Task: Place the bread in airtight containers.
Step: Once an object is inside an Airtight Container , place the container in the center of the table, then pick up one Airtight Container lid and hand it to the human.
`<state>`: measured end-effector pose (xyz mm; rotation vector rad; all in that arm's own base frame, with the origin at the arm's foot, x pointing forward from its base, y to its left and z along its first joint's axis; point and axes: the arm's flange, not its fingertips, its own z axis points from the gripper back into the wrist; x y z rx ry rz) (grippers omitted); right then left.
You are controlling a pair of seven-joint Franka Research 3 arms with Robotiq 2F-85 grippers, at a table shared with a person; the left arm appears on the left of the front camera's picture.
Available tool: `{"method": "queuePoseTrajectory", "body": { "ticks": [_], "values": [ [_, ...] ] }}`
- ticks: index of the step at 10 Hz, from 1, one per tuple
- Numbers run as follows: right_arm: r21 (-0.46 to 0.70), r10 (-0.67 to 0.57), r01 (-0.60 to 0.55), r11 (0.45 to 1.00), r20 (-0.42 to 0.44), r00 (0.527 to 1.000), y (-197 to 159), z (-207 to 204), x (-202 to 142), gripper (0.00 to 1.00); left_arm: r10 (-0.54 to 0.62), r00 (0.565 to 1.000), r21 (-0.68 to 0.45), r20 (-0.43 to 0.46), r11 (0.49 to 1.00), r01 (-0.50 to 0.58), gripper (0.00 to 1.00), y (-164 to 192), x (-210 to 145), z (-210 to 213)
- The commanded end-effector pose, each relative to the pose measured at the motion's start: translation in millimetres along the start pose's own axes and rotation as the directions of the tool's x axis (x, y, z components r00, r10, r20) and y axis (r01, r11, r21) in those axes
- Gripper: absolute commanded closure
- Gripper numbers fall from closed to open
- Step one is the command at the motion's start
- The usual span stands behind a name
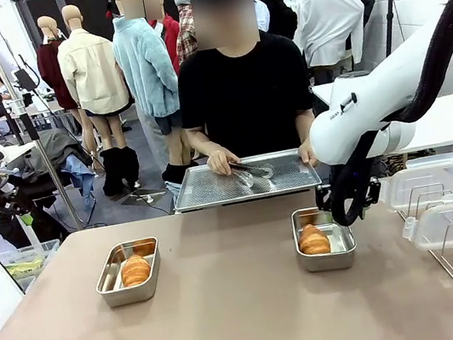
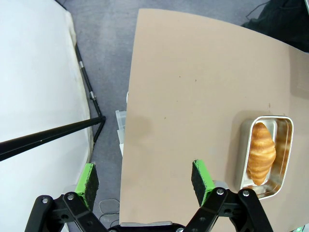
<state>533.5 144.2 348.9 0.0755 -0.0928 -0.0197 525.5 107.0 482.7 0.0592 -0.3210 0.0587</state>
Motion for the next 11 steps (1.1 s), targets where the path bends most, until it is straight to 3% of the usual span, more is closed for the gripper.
{"method": "queuePoseTrajectory", "body": {
  "ticks": [1, 2, 11],
  "values": [
    [-0.070, 0.019, -0.022, 0.997, -0.047, 0.999, 8.7, 1.4, 12.7, 0.00, 0.005, 1.000, 0.019, 0.002, 1.000, -0.005, 0.00, -0.3, 0.1, 2.4],
    [0.000, 0.000, 0.000, 1.000, 0.000, 1.000, 0.0, 0.0, 0.0, 0.00, 0.005, 1.000, 0.019, 0.002, 1.000, -0.005, 0.00, -0.3, 0.1, 2.4],
    [-0.017, 0.012, -0.012, 1.000, -0.015, 1.000, 1.0, 2.4, 2.7, 0.00, 0.005, 1.000, 0.019, 0.002, 1.000, -0.005, 0.00, -0.3, 0.1, 2.4]
  ]
}}
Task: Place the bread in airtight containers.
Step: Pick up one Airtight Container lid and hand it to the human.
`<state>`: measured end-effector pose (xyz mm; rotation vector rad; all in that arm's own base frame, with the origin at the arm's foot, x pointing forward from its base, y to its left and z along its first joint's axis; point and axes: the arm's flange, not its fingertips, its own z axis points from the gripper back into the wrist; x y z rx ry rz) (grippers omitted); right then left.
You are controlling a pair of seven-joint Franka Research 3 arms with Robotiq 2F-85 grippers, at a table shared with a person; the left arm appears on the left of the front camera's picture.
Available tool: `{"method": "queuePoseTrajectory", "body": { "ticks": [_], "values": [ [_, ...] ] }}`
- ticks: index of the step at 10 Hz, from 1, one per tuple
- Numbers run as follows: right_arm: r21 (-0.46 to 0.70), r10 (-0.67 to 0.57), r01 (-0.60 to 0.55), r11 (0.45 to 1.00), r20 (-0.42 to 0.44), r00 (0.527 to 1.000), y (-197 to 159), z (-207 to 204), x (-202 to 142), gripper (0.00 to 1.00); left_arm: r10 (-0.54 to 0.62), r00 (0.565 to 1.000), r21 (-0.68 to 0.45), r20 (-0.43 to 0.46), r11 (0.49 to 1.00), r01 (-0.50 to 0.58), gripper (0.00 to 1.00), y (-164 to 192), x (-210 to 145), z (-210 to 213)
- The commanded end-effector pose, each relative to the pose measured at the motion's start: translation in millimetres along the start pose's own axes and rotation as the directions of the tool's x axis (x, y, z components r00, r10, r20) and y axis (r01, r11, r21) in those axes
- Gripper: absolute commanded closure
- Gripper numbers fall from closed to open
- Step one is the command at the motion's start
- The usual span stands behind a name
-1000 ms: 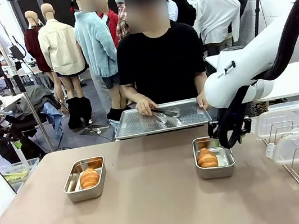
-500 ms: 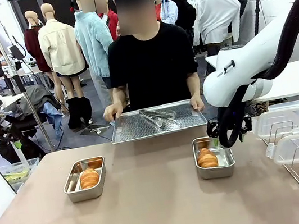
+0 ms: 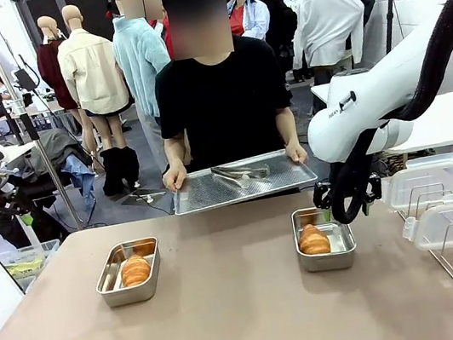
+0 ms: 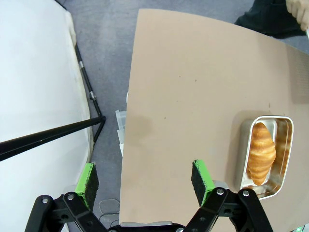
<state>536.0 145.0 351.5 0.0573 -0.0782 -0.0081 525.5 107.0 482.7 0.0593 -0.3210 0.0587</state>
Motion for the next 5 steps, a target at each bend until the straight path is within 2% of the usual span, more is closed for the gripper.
{"method": "queuePoseTrajectory", "body": {
  "ticks": [1, 2, 3, 4, 5],
  "values": [
    [0.036, 0.067, -0.069, 0.997, 0.051, 0.996, -20.9, 37.8, -12.2, 0.00, 0.005, 1.000, 0.019, 0.002, 1.000, -0.005, 0.00, -0.3, 0.1, 2.4],
    [0.047, 0.072, -0.078, 0.996, 0.115, 0.991, -40.7, 71.0, -18.7, 0.00, 0.005, 1.000, 0.019, 0.002, 1.000, -0.005, 0.00, -0.3, 0.1, 2.4],
    [0.046, 0.183, -0.192, 0.980, 0.160, 0.970, -57.6, 97.7, -25.5, 0.00, 0.005, 1.000, 0.019, 0.002, 1.000, -0.005, 0.00, -0.3, 0.1, 2.4],
    [0.011, 0.246, -0.254, 0.967, 0.200, 0.948, -83.6, 122.4, -30.1, 0.00, 0.005, 1.000, 0.019, 0.002, 1.000, -0.005, 0.00, -0.3, 0.1, 2.4],
    [0.052, 0.256, -0.271, 0.961, 0.193, 0.947, -112.4, 140.2, -33.4, 0.00, 0.005, 1.000, 0.019, 0.002, 1.000, -0.005, 0.00, -0.3, 0.1, 2.4]
  ]
}}
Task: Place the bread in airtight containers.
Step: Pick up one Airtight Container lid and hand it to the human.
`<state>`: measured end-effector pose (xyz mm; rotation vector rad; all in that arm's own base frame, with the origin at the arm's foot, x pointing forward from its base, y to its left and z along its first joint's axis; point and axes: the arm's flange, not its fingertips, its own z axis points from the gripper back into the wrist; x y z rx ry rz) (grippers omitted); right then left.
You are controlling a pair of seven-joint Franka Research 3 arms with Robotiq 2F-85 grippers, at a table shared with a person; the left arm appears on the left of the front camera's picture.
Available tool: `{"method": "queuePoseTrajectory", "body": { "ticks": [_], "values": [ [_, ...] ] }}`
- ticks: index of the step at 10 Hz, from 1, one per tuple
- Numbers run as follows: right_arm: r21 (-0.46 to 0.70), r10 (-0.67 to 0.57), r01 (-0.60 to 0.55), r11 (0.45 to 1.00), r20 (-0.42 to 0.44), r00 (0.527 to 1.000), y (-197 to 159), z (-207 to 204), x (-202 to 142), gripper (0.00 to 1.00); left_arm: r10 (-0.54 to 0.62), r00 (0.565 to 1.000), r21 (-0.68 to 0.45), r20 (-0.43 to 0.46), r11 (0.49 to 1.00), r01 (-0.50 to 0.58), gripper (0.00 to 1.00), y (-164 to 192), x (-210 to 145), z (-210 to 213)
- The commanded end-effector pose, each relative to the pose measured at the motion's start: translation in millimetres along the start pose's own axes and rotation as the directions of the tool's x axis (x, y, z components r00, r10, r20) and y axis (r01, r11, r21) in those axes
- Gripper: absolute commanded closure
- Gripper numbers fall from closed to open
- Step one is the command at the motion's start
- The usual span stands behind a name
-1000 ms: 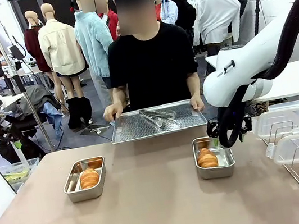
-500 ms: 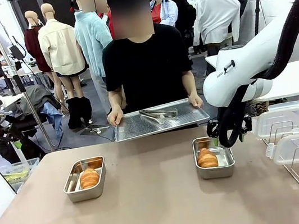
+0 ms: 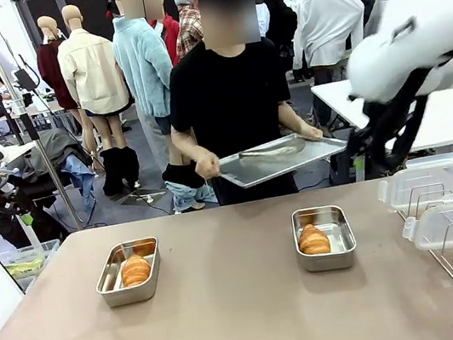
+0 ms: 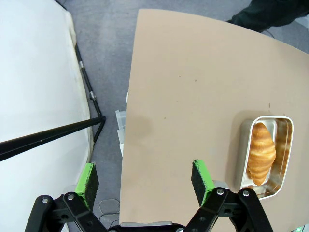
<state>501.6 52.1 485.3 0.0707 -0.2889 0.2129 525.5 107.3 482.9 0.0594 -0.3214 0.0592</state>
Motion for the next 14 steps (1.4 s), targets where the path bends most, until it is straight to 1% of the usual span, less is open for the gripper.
{"method": "queuePoseTrajectory", "body": {
  "ticks": [1, 2, 3, 4, 5, 6, 7, 8, 10, 11, 12, 13, 14],
  "values": [
    [0.073, 0.047, -0.047, 0.996, -0.002, 0.999, -50.9, 16.5, -26.3, 0.00, 0.005, 1.000, 0.019, 0.001, 1.000, -0.005, 0.00, -0.6, 0.0, 2.2],
    [0.068, 0.085, -0.084, 0.994, -0.022, 0.996, -76.5, 27.3, -39.4, 0.00, 0.005, 1.000, 0.019, 0.001, 1.000, -0.005, 0.00, -0.6, 0.0, 2.2],
    [0.121, 0.117, -0.113, 0.986, -0.025, 0.993, -101.0, 36.8, -54.6, 0.00, 0.005, 1.000, 0.019, 0.001, 1.000, -0.005, 0.00, -0.6, 0.0, 2.2],
    [0.147, 0.206, -0.195, 0.970, -0.063, 0.976, -122.6, 41.7, -76.5, 0.00, 0.005, 1.000, 0.019, 0.001, 1.000, -0.005, 0.00, -0.6, 0.0, 2.2],
    [0.151, 0.281, -0.267, 0.952, -0.077, 0.957, -138.9, 43.2, -91.1, 0.00, 0.005, 1.000, 0.019, 0.001, 1.000, -0.005, 0.00, -0.6, 0.0, 2.2],
    [0.177, 0.360, -0.342, 0.923, -0.082, 0.929, -148.7, 42.6, -100.8, 0.00, 0.005, 1.000, 0.019, 0.001, 1.000, -0.005, 0.00, -0.6, 0.0, 2.2],
    [0.223, 0.476, -0.454, 0.863, -0.055, 0.878, -154.5, 42.2, -110.6, 0.00, 0.005, 1.000, 0.019, 0.001, 1.000, -0.005, 0.00, -0.6, 0.0, 2.2],
    [0.259, 0.559, -0.532, 0.806, -0.038, 0.828, -158.4, 41.4, -114.5, 0.00, 0.005, 1.000, 0.019, 0.001, 1.000, -0.005, 0.00, -0.6, 0.0, 2.2],
    [0.249, 0.653, -0.635, 0.732, 0.011, 0.757, -154.6, 45.9, -117.5, 0.00, 0.005, 1.000, 0.019, 0.001, 1.000, -0.005, 0.00, -0.6, 0.0, 2.2],
    [0.231, 0.685, -0.670, 0.706, 0.018, 0.728, -149.9, 48.5, -120.5, 0.00, 0.005, 1.000, 0.019, 0.001, 1.000, -0.005, 0.00, -0.6, 0.0, 2.2],
    [0.233, 0.690, -0.679, 0.696, 0.045, 0.723, -146.1, 51.8, -122.7, 0.00, 0.005, 1.000, 0.019, 0.001, 1.000, -0.005, 0.00, -0.6, 0.0, 2.2],
    [0.245, 0.651, -0.631, 0.736, 0.001, 0.759, -153.3, 47.1, -113.5, 0.00, 0.005, 1.000, 0.019, 0.001, 1.000, -0.005, 0.00, -0.6, 0.0, 2.2],
    [0.245, 0.651, -0.631, 0.736, 0.001, 0.759, -153.3, 47.1, -113.5, 0.00, 0.005, 1.000, 0.019, 0.001, 1.000, -0.005, 0.00, -0.6, 0.0, 2.2]
  ]
}}
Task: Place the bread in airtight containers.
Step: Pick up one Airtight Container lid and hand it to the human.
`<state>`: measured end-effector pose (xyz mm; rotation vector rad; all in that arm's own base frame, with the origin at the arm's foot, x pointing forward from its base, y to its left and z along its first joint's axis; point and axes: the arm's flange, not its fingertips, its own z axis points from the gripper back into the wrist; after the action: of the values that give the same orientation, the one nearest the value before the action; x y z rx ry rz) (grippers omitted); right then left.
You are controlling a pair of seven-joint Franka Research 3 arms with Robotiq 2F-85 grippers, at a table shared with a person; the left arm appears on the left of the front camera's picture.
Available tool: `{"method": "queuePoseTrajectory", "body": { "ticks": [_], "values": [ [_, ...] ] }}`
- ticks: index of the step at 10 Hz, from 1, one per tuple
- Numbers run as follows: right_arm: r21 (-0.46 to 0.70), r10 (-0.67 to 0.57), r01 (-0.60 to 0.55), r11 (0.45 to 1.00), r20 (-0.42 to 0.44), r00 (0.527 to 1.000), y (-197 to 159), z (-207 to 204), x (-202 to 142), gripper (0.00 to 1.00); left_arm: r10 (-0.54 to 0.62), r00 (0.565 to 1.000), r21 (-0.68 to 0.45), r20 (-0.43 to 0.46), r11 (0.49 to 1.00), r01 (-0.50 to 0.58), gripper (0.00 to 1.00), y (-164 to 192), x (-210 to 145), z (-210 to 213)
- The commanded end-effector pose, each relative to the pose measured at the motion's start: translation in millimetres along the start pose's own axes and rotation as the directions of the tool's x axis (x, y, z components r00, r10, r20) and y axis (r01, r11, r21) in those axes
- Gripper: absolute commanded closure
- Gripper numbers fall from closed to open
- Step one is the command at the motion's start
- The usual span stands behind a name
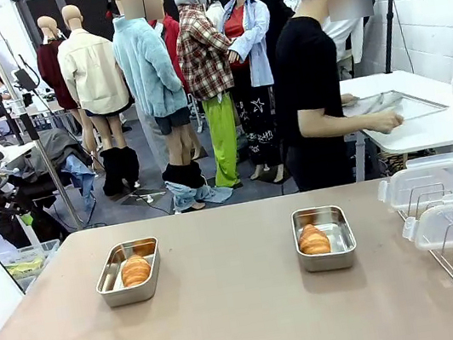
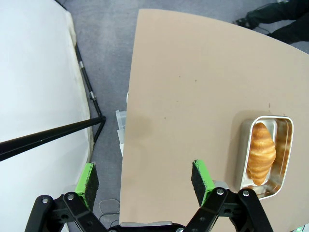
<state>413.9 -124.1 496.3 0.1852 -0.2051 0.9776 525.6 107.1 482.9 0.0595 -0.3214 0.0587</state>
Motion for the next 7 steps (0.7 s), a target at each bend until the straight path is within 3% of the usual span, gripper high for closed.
{"method": "queuePoseTrajectory", "body": {
  "ticks": [1, 7],
  "values": [
    [0.009, -0.031, 0.031, 0.999, -0.006, 1.000, -2.2, -4.6, -0.6, 0.00, 0.005, 1.000, 0.018, 0.001, 1.000, -0.005, 0.00, -0.4, 0.0, 2.3],
    [0.009, -0.031, 0.031, 0.999, -0.006, 1.000, -2.2, -4.6, -0.6, 0.00, 0.005, 1.000, 0.018, 0.001, 1.000, -0.005, 0.00, -0.4, 0.0, 2.3]
  ]
}}
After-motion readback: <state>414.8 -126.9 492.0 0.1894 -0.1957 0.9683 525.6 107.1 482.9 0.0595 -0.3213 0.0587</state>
